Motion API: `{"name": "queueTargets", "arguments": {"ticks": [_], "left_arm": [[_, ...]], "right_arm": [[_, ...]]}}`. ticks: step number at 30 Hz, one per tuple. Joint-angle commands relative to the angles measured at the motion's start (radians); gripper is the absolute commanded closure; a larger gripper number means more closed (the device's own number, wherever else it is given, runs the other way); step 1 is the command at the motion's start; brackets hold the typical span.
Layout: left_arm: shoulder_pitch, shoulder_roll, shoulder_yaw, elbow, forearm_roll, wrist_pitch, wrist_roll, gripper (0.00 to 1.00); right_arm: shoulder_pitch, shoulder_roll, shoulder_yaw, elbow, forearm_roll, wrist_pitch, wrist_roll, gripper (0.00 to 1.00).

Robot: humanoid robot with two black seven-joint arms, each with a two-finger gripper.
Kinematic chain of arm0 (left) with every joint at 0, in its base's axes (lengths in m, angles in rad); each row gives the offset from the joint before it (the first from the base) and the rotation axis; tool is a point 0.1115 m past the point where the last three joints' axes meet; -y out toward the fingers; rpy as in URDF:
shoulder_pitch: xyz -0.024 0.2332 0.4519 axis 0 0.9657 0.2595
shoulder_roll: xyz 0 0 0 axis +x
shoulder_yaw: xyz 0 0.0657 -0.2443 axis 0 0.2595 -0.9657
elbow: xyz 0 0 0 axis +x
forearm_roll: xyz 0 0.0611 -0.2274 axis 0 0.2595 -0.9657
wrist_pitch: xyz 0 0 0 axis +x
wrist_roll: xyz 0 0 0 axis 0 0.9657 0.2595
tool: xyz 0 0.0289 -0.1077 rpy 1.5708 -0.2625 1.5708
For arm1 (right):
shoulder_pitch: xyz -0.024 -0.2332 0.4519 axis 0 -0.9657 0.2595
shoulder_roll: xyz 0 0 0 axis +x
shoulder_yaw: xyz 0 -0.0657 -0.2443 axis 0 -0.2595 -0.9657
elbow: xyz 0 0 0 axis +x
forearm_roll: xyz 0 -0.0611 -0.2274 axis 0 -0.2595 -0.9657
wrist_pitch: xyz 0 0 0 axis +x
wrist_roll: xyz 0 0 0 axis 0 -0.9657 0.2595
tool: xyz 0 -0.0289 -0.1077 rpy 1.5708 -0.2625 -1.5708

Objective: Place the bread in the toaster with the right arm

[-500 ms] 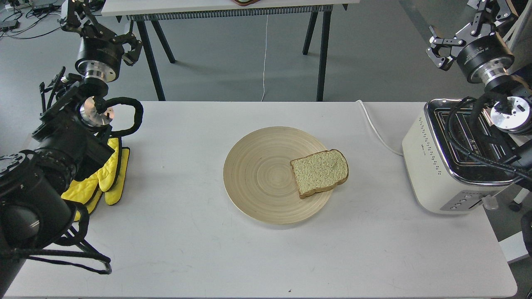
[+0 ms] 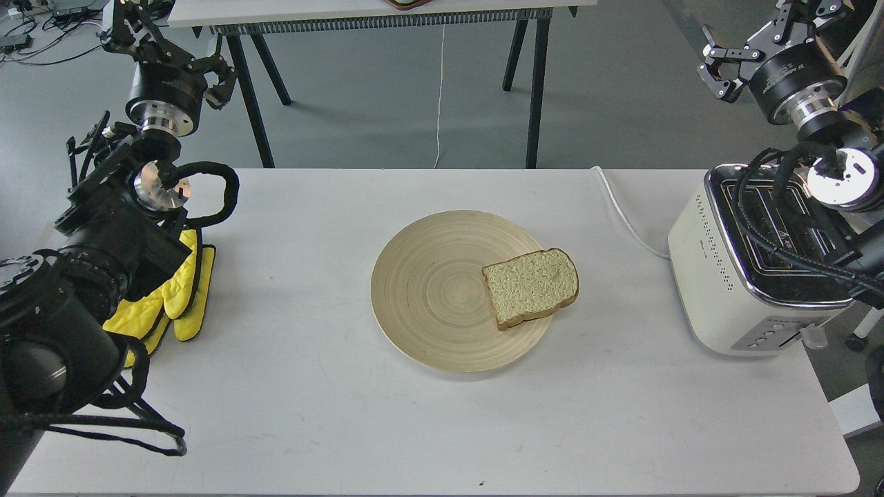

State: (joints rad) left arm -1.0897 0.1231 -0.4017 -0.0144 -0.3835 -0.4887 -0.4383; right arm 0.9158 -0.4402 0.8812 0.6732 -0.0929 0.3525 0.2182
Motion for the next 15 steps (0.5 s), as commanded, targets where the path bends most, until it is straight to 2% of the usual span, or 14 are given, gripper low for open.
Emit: {"name": "queueTargets", "arguments": {"ticks": [1, 7, 15], "left_arm": [[-0.001, -0.003, 0.001, 0.001, 0.001, 0.0, 0.001, 0.0], [-0.001, -0.005, -0.002, 0.001, 0.0, 0.0, 0.001, 0.0], [-0.001, -0.005, -0.002, 0.001, 0.0, 0.0, 0.0, 0.0]], "right_arm": [[0.0, -0.049, -0.033, 0.077, -0.002, -0.05, 0.0, 0.01], [-0.029, -0.172, -0.207, 0.294, -0.019, -0.193, 0.001, 0.01], [-0.078, -0.219, -0.476, 0.538, -0.336, -0.507, -0.003, 0.01]]}}
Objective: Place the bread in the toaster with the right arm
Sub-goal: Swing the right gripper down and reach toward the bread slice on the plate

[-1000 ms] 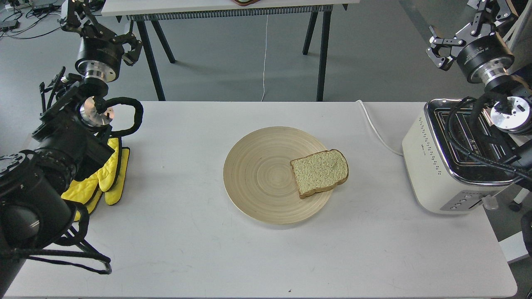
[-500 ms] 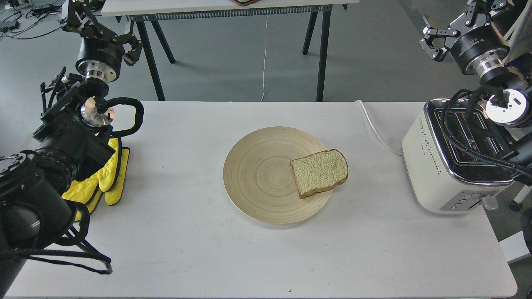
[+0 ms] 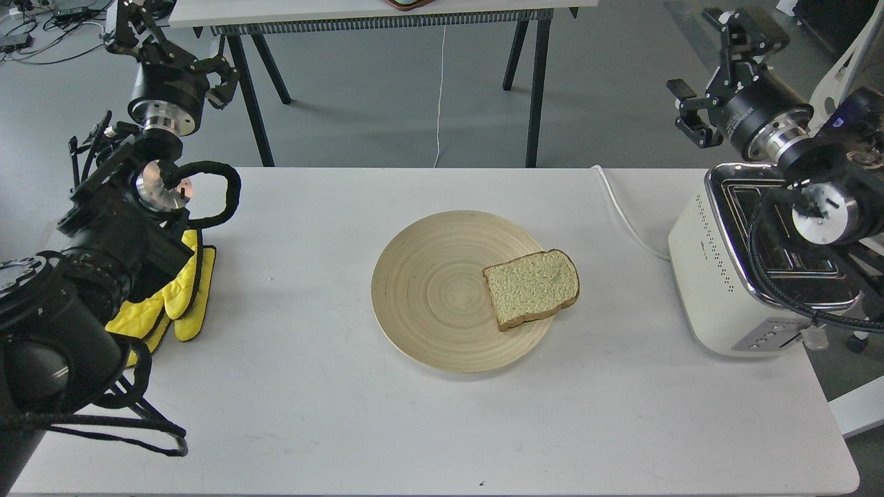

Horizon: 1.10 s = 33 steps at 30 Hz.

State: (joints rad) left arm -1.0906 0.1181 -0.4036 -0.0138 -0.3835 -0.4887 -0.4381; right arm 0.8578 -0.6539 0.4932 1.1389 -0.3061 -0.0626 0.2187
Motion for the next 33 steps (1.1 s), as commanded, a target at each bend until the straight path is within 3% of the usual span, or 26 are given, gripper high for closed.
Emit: {"name": "queueTargets", "arguments": {"ticks": [1, 13, 22, 31, 33], "left_arm": [[0.0, 0.0, 0.0, 0.0, 0.0, 0.0, -0.001, 0.0], [0.0, 0.0, 0.009, -0.002, 0.0, 0.0, 0.001, 0.0], [0.0, -0.001, 0.009, -0.002, 0.0, 0.0, -0.001, 0.0], [0.0, -0.001, 0.011, -0.002, 0.0, 0.0, 0.001, 0.0], [0.0, -0.001, 0.011, 0.0, 0.0, 0.0, 0.001, 0.0]], "right_arm": [[-0.023, -0.004, -0.117, 0.084, -0.169, -0.115, -0.004, 0.01], [-0.138, 0.082, -0.278, 0.067, -0.321, -0.23, -0.007, 0.06], [-0.198, 0.183, -0.323, -0.041, -0.34, -0.253, -0.005, 0.08], [-0.215, 0.312, -0.392, -0.157, -0.341, -0.246, -0.008, 0.31], [-0.212, 0.33, -0.403, -0.172, -0.341, -0.246, -0.007, 0.41]]}}
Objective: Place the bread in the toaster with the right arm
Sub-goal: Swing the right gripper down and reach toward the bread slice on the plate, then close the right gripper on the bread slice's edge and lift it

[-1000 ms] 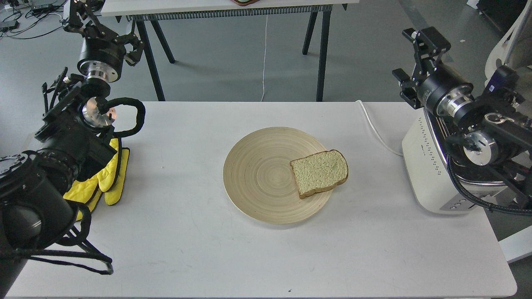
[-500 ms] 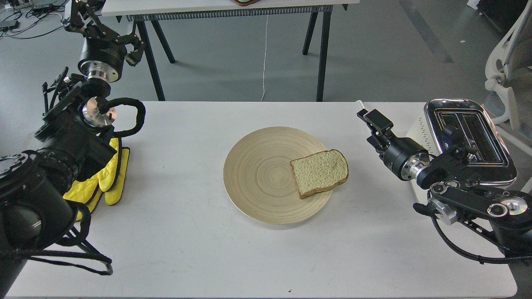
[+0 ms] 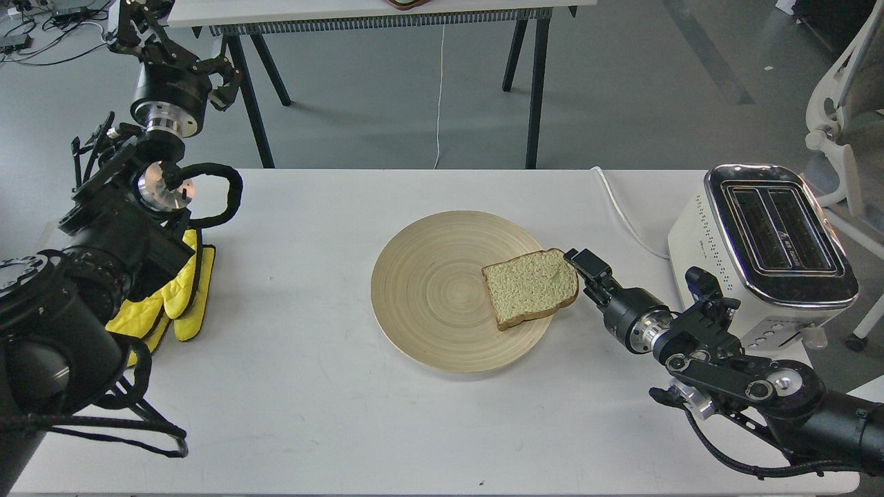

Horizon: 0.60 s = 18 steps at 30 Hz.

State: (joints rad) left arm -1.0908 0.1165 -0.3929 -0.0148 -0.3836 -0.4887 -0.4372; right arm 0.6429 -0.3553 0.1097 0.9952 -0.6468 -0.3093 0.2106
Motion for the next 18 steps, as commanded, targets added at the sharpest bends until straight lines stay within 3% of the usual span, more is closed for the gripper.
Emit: {"name": "queueTargets", "arguments": {"ticks": [1, 10, 18], "left_arm": [[0.0, 0.0, 0.0, 0.001, 0.0, 0.0, 0.0, 0.0], [0.0, 0.0, 0.0, 0.001, 0.0, 0.0, 0.0, 0.0], [0.0, -0.001, -0.006, 0.0, 0.0, 0.0, -0.002, 0.0]], "right_arm": [[0.006, 0.033, -0.021, -0.029, 0.001, 0.002, 0.0, 0.46], [0.024, 0.026, -0.025, -0.026, -0.001, 0.007, 0.0, 0.84], [0.053, 0.009, -0.024, 0.022, -0.002, 0.006, 0.001, 0.93]]}}
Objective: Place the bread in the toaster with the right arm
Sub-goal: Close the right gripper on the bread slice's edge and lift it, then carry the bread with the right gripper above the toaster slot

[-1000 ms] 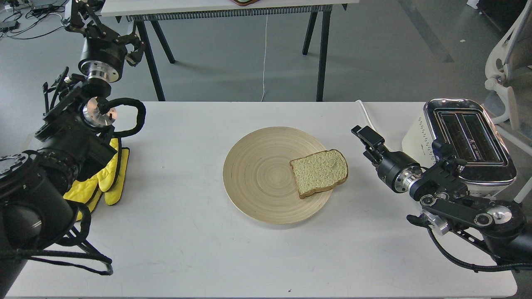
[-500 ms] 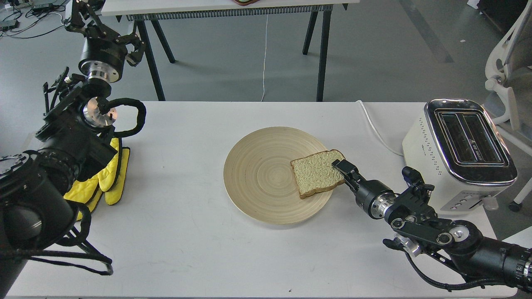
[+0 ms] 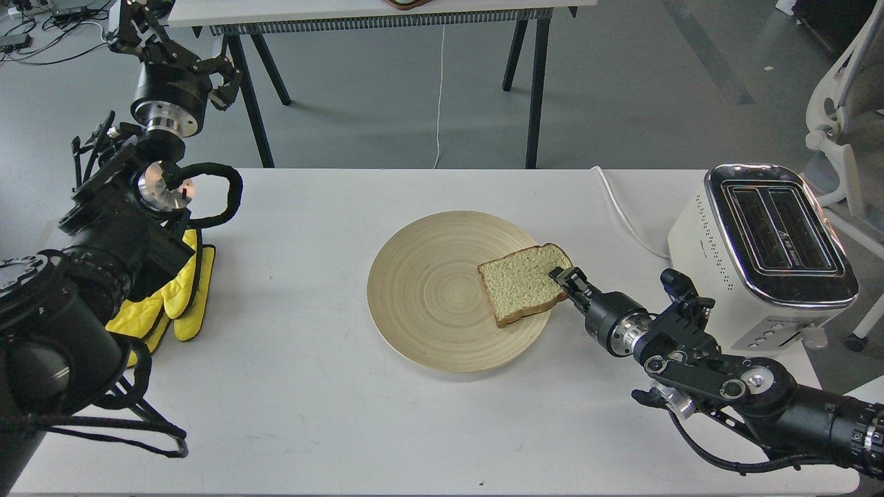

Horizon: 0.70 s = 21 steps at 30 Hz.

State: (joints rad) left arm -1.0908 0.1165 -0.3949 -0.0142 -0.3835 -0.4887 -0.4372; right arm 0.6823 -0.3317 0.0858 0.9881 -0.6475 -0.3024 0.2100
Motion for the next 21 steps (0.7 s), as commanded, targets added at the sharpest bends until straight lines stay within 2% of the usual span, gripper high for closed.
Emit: {"name": "queueTargets", "arguments": {"ticks": [1, 10, 21], "left_arm": [[0.0, -0.001, -0.005, -0.001, 0.0, 0.0, 0.0, 0.0], [0.0, -0.001, -0.001, 0.0, 0.0, 0.0, 0.0, 0.0], [0.0, -0.001, 0.001, -0.001, 0.0, 0.0, -0.002, 0.0]], "right_arm": [[0.016, -0.033, 0.0, 0.046, 0.0, -0.001, 0.002, 0.93], [0.052, -0.272, 0.002, 0.263, -0.001, 0.0, 0.003, 0.92], [-0.02, -0.268, 0.003, 0.276, -0.05, 0.008, 0.008, 0.92]]}}
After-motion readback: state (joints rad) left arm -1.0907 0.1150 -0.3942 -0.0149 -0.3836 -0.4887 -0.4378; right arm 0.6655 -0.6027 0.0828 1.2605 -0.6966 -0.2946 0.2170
